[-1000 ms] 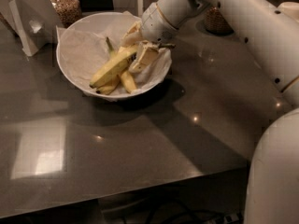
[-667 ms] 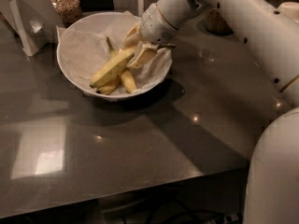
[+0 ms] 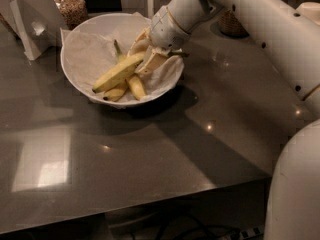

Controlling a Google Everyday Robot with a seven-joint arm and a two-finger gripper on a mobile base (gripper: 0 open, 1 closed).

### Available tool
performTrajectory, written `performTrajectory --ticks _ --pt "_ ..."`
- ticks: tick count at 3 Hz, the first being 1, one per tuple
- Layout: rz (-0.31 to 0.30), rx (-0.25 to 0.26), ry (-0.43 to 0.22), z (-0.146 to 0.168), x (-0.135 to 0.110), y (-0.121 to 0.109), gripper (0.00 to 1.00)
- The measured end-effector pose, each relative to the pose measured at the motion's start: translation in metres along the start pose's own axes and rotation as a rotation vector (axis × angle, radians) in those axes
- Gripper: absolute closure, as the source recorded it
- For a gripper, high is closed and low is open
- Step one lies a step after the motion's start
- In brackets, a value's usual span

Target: Pick banana from white bowl

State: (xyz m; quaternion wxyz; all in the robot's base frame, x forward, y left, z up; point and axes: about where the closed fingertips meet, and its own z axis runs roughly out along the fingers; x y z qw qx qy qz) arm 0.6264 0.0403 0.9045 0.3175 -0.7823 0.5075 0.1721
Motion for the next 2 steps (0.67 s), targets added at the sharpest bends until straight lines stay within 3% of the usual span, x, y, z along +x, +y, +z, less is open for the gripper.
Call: performTrajectory --ticks 2 --pt "-0.005 0.021 -0.011 -0.0105 -0.0101 0.0064 1.0"
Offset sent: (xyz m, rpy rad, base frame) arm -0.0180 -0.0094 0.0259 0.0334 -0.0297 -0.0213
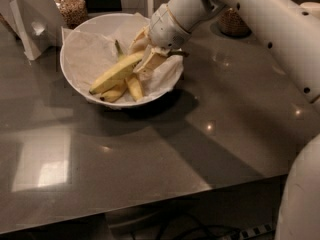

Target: Pick banana from white bowl

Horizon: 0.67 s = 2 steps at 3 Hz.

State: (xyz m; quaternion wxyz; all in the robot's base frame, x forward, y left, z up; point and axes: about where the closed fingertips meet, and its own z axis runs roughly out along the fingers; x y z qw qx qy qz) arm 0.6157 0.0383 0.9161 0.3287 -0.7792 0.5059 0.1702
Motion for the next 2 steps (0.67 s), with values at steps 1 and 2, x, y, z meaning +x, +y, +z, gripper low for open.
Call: performTrajectory --ticks 1,2 --pt "0.016 0.032 -0.016 -0.017 -0.009 0.004 1.0" --pt "0.044 0.07 -0.024 -0.041 -0.016 0.011 1.0"
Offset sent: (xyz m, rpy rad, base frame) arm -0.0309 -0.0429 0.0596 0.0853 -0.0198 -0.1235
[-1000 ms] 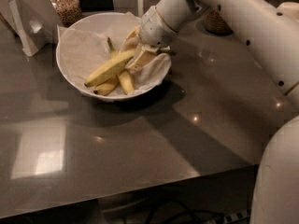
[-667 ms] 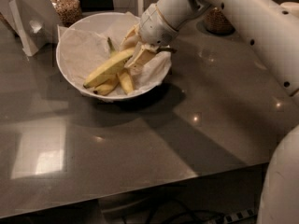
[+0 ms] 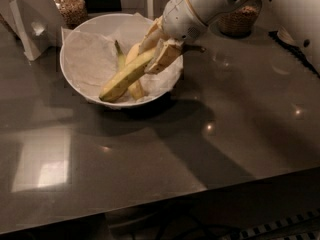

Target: Pick banana from white bowl

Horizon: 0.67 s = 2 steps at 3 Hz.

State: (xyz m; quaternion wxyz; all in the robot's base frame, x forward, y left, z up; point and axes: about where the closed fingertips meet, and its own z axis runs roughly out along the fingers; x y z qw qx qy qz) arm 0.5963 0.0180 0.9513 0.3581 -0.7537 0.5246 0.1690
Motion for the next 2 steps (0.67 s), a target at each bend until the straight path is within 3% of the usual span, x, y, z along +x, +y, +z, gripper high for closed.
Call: performTrajectory --ticks 2 --pt "0.094 0.102 -0.066 -0.059 -0.003 0.027 1.0"
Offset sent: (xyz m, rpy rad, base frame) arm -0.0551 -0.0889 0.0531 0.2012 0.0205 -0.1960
